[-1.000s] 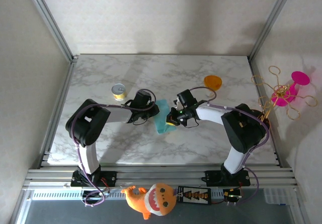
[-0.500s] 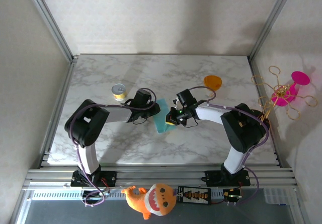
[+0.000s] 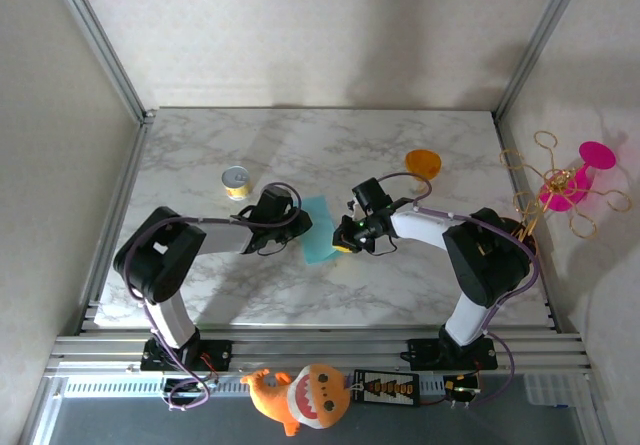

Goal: Fold a paper plane with a square sheet of paper (pick it up from the middle)
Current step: Fold the triangle a second time at the center of the table.

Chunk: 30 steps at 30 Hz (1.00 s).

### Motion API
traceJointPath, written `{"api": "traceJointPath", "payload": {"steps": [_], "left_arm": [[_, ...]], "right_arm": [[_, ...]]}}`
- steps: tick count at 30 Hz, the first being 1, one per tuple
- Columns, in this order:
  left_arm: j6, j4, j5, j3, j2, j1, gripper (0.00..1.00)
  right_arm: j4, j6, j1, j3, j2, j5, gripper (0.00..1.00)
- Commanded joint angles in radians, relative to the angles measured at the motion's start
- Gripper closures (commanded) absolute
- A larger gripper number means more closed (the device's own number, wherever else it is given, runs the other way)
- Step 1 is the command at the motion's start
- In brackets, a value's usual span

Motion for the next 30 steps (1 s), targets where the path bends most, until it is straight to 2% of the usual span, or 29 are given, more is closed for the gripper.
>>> {"api": "traceJointPath", "payload": {"steps": [1, 11, 20, 30], "left_arm": [[-0.010, 0.029, 0.017, 0.009, 0.033, -0.008, 0.81], [0.031, 0.018, 0.020, 0.049, 0.083, -0.008, 0.84], [0.096, 0.016, 0.064, 0.118, 0.137, -0.009, 0.84], [0.100, 0.010, 0.067, 0.123, 0.156, -0.008, 0.84]], "right_arm": [[-0.045, -0.007, 0.005, -0.019, -0.023, 0.033, 0.87], [-0.027, 0.005, 0.005, -0.023, -0.045, 0.021, 0.98], [0.040, 0.029, 0.000, -0.014, -0.065, 0.008, 0.98], [0.109, 0.034, 0.002, 0.069, 0.027, -0.017, 0.97]]}}
